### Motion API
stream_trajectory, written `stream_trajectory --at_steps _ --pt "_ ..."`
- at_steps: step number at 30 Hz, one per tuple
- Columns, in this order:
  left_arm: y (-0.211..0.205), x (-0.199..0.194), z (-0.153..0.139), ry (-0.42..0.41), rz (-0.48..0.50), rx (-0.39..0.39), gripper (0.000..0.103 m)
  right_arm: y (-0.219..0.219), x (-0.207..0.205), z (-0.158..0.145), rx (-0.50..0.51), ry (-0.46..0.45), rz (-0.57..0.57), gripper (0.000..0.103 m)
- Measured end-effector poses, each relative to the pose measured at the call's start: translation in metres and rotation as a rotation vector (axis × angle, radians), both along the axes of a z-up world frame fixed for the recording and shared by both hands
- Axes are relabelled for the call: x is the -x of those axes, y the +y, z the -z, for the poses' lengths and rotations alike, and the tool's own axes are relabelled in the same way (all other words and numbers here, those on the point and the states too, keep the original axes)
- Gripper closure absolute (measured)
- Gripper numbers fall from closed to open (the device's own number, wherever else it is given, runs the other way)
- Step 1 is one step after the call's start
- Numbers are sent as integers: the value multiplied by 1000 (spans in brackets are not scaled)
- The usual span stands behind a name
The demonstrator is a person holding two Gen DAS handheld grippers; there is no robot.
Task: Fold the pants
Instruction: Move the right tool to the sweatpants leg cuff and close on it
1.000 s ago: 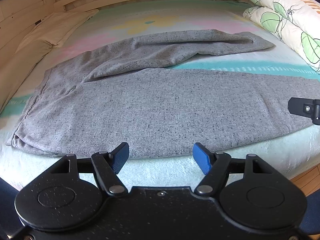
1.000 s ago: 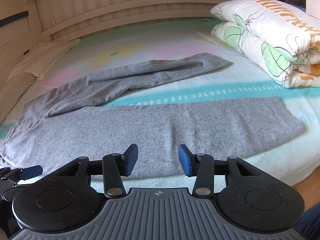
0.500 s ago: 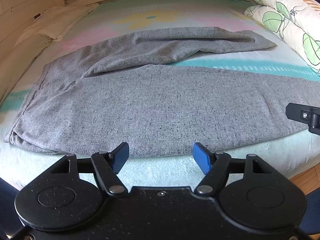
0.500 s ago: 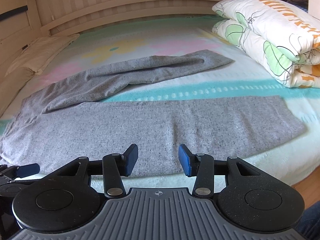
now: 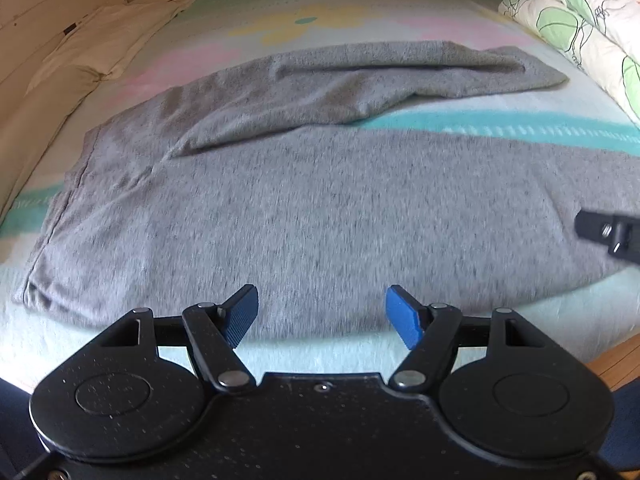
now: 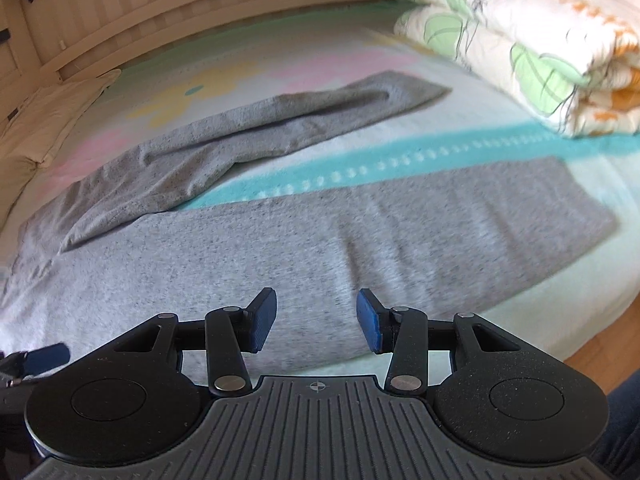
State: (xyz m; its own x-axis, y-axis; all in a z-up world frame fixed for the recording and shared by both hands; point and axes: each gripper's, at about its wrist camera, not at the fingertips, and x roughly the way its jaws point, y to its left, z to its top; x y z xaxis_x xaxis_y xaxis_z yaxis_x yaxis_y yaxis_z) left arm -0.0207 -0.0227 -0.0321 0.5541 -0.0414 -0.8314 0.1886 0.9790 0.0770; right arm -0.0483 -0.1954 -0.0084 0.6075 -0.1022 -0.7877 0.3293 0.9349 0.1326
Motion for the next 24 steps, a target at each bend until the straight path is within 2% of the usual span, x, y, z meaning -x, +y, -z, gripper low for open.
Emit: stream_trajectory --at_steps 3,7,11,16,24 --pt "-1 -16 -8 15 3 20 31 2 -9 0 -28 18 -16 60" --pt "-3 -40 -21 9 17 28 31 9 -21 -6 -4 45 -68 60" --pt "-2 -68 -32 -14 26 6 31 2 -35 -14 -73 87 -100 60" --pt "6 -107 -44 -50 0 -14 31 -19 -60 -24 -62 109 -75 60" --pt "6 -156 -43 -106 -6 -60 31 -69 -122 -45 -41 68 -2 60"
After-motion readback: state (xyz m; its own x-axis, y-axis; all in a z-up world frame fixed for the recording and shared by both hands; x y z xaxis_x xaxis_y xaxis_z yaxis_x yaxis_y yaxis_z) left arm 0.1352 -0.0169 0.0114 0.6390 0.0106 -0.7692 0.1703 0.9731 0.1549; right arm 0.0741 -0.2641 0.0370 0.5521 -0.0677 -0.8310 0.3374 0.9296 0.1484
